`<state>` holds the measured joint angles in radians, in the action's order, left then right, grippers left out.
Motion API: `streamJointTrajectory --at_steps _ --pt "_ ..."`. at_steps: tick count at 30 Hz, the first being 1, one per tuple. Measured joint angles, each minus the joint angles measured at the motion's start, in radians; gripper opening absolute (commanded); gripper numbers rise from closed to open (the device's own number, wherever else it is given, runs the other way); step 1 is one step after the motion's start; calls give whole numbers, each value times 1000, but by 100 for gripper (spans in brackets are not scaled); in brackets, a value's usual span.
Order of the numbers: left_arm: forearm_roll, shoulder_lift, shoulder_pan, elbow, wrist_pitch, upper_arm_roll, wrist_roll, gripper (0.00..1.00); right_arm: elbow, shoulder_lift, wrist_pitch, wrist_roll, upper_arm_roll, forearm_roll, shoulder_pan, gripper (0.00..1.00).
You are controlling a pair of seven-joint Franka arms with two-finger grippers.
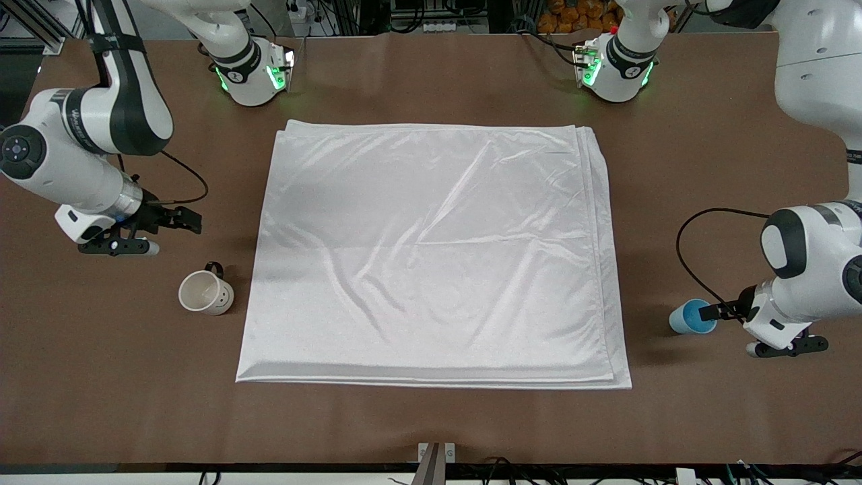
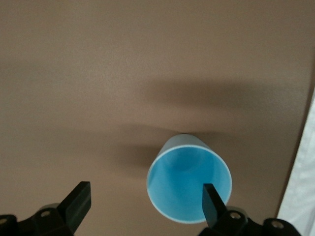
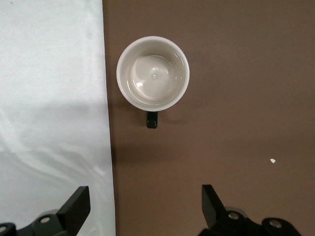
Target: Place blue cup into white mug on cloth
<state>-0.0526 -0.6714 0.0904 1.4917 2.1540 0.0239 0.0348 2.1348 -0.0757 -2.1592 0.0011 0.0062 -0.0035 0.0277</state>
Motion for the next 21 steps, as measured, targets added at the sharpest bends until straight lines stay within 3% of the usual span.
streamJointTrajectory --at_steps 20,21 --pt "-4 -75 1 -1 74 0 0 100 40 -174 -291 0 4 0 10 99" --pt "-4 -79 1 -1 80 0 0 92 40 -182 -303 0 5 0 10 99"
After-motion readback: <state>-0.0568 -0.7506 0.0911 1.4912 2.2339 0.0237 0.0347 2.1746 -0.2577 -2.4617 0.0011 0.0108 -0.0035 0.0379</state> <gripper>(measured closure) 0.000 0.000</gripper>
